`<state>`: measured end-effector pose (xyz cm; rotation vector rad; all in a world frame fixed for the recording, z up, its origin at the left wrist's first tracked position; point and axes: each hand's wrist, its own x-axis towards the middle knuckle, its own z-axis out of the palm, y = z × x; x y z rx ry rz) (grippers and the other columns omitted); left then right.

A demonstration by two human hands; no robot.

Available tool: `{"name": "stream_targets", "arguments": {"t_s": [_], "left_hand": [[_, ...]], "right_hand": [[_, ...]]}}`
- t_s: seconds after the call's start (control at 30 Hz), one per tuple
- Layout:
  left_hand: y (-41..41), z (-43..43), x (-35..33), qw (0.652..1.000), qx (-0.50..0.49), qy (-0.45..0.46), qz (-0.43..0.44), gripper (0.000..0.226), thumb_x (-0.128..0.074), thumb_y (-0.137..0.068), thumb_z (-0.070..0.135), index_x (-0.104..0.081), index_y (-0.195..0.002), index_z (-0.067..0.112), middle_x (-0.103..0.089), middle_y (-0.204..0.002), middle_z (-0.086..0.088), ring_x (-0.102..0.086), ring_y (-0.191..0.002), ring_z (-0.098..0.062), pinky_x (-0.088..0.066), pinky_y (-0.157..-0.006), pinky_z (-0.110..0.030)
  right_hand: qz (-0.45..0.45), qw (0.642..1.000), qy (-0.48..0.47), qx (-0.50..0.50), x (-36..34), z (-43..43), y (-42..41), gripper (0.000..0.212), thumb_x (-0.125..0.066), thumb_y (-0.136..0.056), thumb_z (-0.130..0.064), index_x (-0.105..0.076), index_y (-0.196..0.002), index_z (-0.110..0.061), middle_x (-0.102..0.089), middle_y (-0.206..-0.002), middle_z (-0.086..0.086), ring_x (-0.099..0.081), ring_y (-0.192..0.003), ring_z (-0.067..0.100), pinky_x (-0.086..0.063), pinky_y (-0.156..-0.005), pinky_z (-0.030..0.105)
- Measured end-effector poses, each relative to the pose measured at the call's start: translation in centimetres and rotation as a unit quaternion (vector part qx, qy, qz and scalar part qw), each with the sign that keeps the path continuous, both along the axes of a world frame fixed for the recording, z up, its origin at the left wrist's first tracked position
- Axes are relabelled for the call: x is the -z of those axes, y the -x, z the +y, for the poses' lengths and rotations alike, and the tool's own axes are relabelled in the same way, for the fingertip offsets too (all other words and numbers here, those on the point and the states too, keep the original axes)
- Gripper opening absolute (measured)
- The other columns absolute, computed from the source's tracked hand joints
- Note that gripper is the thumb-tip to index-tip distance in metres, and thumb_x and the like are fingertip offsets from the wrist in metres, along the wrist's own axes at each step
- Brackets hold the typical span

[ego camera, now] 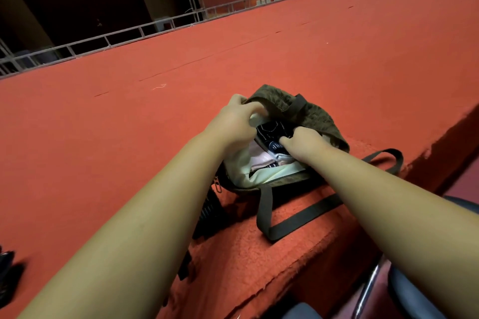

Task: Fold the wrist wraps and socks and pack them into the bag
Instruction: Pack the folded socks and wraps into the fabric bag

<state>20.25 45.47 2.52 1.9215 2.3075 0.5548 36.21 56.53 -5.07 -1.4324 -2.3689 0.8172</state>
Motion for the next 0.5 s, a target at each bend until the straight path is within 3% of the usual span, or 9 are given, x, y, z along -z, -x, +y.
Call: {"name": "stream_targets", "arguments": {"t_s": [0.07, 0.13, 0.2, 0.27, 0.4, 0.5], "left_hand": [[-0.6, -0.8, 0.1, 1.000, -0.006, 0.000, 0.027, 0.029, -0.064, -0.090, 0.018, -0.069, -0.101, 0.045, -0.041, -0.137, 0.001, -0.049, -0.120, -0.031, -0.051, -0.098, -0.049], [-1.3, -1.7, 0.1, 0.996, -0.024, 0.025, 0.078, 0.009, -0.073, -0.085, 0.037, -0.073, -0.092, 0.042, -0.039, -0.142, 0.002, -0.042, -0.125, -0.031, -0.048, -0.098, -0.050], [-2.0, -2.4, 0.6, 0.984, -0.027, 0.074, 0.162, 0.020, -0.076, -0.078, 0.058, -0.074, -0.091, 0.044, -0.034, -0.147, 0.006, -0.035, -0.127, -0.029, -0.042, -0.096, -0.052], [-2.4, -2.8, 1.1, 0.965, -0.019, 0.116, 0.234, 0.027, -0.072, -0.075, 0.070, -0.075, -0.092, 0.049, -0.028, -0.156, 0.012, -0.032, -0.128, -0.025, -0.035, -0.093, -0.053], [-2.9, -2.9, 1.5, 0.954, -0.023, 0.138, 0.266, 0.023, -0.074, -0.077, 0.068, -0.076, -0.092, 0.051, -0.024, -0.163, 0.014, -0.032, -0.129, -0.024, -0.033, -0.092, -0.052], [-2.9, -2.8, 1.5, 0.953, -0.027, 0.156, 0.258, 0.022, -0.078, -0.078, 0.066, -0.076, -0.093, 0.050, -0.023, -0.164, 0.014, -0.031, -0.130, -0.024, -0.034, -0.095, -0.053]], "right_hand": [[0.048, 0.998, -0.027, 0.004, 0.3, -0.3, -0.5, 0.045, -0.061, -0.101, -0.052, -0.059, -0.109, -0.008, -0.071, -0.113, 0.014, -0.062, -0.100, 0.034, -0.042, -0.076, 0.037], [0.091, 0.994, -0.044, -0.036, 0.2, -1.0, -1.4, 0.051, -0.065, -0.099, -0.058, -0.059, -0.125, -0.015, -0.070, -0.122, 0.007, -0.063, -0.107, 0.030, -0.043, -0.081, 0.036], [0.123, 0.986, -0.044, -0.104, 0.0, -1.5, -2.2, 0.047, -0.065, -0.101, -0.051, -0.059, -0.143, -0.031, -0.068, -0.138, -0.004, -0.062, -0.128, 0.020, -0.042, -0.094, 0.029], [0.120, 0.982, -0.031, -0.146, 0.2, -1.5, -2.6, 0.037, -0.063, -0.105, -0.043, -0.064, -0.142, -0.040, -0.067, -0.142, -0.013, -0.059, -0.134, 0.011, -0.040, -0.103, 0.024], [0.053, 0.985, -0.030, -0.163, 0.3, -1.2, -2.4, 0.037, -0.057, -0.109, -0.041, -0.064, -0.145, -0.037, -0.064, -0.149, -0.008, -0.055, -0.141, 0.015, -0.039, -0.115, 0.030], [-0.001, 0.982, -0.040, -0.182, 0.1, -0.9, -2.0, 0.038, -0.056, -0.109, -0.037, -0.063, -0.146, -0.038, -0.063, -0.150, -0.005, -0.054, -0.141, 0.019, -0.039, -0.113, 0.029]]}}
